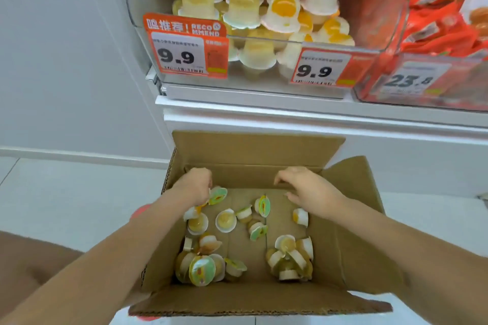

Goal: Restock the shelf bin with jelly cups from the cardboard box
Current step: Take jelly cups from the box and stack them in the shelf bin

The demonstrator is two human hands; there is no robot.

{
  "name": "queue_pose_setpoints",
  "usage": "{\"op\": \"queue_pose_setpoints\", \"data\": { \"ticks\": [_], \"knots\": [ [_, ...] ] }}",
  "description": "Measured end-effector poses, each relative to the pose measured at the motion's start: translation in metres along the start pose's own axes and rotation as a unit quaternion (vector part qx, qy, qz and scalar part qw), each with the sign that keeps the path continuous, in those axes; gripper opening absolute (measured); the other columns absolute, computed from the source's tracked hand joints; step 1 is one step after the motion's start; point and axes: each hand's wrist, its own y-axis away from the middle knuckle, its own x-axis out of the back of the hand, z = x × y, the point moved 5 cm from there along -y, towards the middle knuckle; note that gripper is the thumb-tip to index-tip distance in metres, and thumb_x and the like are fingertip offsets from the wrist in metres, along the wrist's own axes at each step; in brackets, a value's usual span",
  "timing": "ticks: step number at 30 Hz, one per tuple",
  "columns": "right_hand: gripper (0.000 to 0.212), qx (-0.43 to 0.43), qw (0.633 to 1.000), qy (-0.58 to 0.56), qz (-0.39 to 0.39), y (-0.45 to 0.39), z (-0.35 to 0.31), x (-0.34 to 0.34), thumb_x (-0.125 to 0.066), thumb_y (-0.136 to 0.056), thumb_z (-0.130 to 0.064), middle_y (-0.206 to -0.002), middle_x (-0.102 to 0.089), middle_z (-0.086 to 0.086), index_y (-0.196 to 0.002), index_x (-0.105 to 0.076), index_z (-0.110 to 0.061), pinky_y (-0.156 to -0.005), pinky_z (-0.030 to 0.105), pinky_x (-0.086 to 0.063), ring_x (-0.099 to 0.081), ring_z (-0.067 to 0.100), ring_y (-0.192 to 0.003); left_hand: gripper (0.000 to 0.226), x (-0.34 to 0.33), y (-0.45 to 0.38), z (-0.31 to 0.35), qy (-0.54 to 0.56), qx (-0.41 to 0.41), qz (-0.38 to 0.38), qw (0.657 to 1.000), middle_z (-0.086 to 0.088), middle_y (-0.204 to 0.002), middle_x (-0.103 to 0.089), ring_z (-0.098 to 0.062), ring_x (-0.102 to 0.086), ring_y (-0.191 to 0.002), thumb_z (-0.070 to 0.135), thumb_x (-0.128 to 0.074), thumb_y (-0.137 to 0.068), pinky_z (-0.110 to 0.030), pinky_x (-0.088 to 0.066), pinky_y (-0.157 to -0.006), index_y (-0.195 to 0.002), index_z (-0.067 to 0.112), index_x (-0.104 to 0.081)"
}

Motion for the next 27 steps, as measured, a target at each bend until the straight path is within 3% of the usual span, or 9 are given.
{"op": "queue_pose_setpoints", "data": {
  "ticks": [4,8,12,15,17,18,21,25,27],
  "knots": [
    [0.037,-0.056,0.994,-0.027,-0.088,-0.03,0.012,-0.071,-0.056,-0.088,-0.004,-0.117,-0.053,0.008,-0.123,-0.051,-0.014,-0.085,0.036,-0.048,-0.053,0.025,-0.107,0.03,-0.054,-0.016,-0.023,-0.094,0.046,-0.061,0.993,-0.012,-0.126,-0.055,-0.026,-0.055,-0.113,0.004,-0.047,-0.092,-0.031,-0.046,-0.089,-0.121,0.007,-0.054],
    [0.045,-0.063,0.988,-0.03,-0.136,-0.065,0.006,-0.125,-0.054,-0.091,-0.005,-0.126,-0.05,0.011,-0.134,-0.044,-0.014,-0.076,0.034,-0.046,-0.052,0.03,-0.109,0.036,-0.092,-0.036,-0.028,-0.219,0.013,-0.079,0.973,-0.01,-0.136,-0.046,-0.025,-0.044,-0.125,0.007,-0.044,-0.093,-0.033,-0.038,-0.098,-0.129,0.011,-0.047],
    [0.054,-0.029,0.993,-0.057,-0.097,-0.11,-0.013,-0.15,-0.053,-0.086,0.004,-0.136,-0.045,0.009,-0.135,-0.04,-0.014,-0.094,0.04,-0.044,-0.043,0.03,-0.126,0.055,-0.114,-0.047,-0.038,-0.289,-0.017,-0.058,0.956,-0.01,-0.14,-0.038,-0.027,-0.033,-0.133,0.009,-0.054,-0.089,-0.035,-0.028,-0.108,-0.14,0.008,-0.034],
    [0.067,0.05,0.995,-0.051,-0.064,-0.143,-0.04,-0.158,-0.05,-0.084,0.009,-0.149,-0.033,0.007,-0.144,-0.032,-0.014,-0.107,0.038,-0.035,-0.029,0.026,-0.137,0.044,-0.118,-0.048,-0.04,-0.3,-0.034,0.014,0.953,-0.006,-0.11,-0.065,-0.022,-0.061,-0.107,0.021,-0.068,-0.071,-0.031,-0.05,-0.088,-0.115,0.014,-0.066],
    [0.071,0.093,0.993,-0.048,-0.046,-0.162,-0.059,-0.164,-0.048,-0.086,0.007,-0.154,-0.026,0.004,-0.149,-0.025,-0.016,-0.11,0.036,-0.03,-0.023,0.023,-0.14,0.025,-0.114,-0.047,-0.035,-0.259,-0.048,0.062,0.963,-0.007,-0.078,-0.069,-0.022,-0.068,-0.075,0.021,-0.062,-0.062,-0.028,-0.056,-0.064,-0.08,0.011,-0.076],
    [0.069,0.104,0.993,-0.048,-0.039,-0.17,-0.066,-0.169,-0.047,-0.088,0.005,-0.155,-0.025,0.004,-0.149,-0.023,-0.017,-0.11,0.036,-0.03,-0.022,0.023,-0.141,0.025,-0.11,-0.042,-0.034,-0.223,-0.037,0.067,0.972,-0.01,-0.08,-0.069,-0.023,-0.067,-0.076,0.017,-0.062,-0.063,-0.029,-0.057,-0.065,-0.082,0.008,-0.075],
    [0.059,0.101,0.994,-0.036,-0.022,-0.187,-0.081,-0.185,-0.045,-0.093,-0.005,-0.153,-0.028,0.005,-0.149,-0.026,-0.014,-0.109,0.035,-0.029,-0.024,0.022,-0.139,0.05,-0.122,-0.027,-0.035,-0.131,0.039,-0.003,0.991,-0.015,-0.13,-0.046,-0.029,-0.045,-0.121,0.007,-0.059,-0.084,-0.035,-0.039,-0.1,-0.131,0.005,-0.043],
    [0.053,0.083,0.992,-0.097,0.023,-0.185,-0.082,-0.184,-0.054,-0.089,-0.005,-0.145,-0.039,0.008,-0.141,-0.04,-0.011,-0.108,0.036,-0.032,-0.031,0.024,-0.134,0.054,-0.116,-0.015,-0.043,0.071,0.098,0.021,0.992,-0.012,-0.134,-0.039,-0.028,-0.04,-0.123,0.019,-0.054,-0.092,-0.035,-0.036,-0.101,-0.141,0.013,-0.032],
    [0.051,0.046,0.978,-0.197,0.053,-0.17,-0.071,-0.172,-0.063,-0.085,-0.008,-0.134,-0.049,0.009,-0.133,-0.049,-0.01,-0.103,0.034,-0.035,-0.041,0.027,-0.125,0.056,-0.109,-0.014,-0.047,0.23,0.119,0.025,0.966,-0.012,-0.13,-0.044,-0.027,-0.046,-0.119,0.02,-0.059,-0.089,-0.032,-0.037,-0.099,-0.141,0.015,-0.038]
  ]
}}
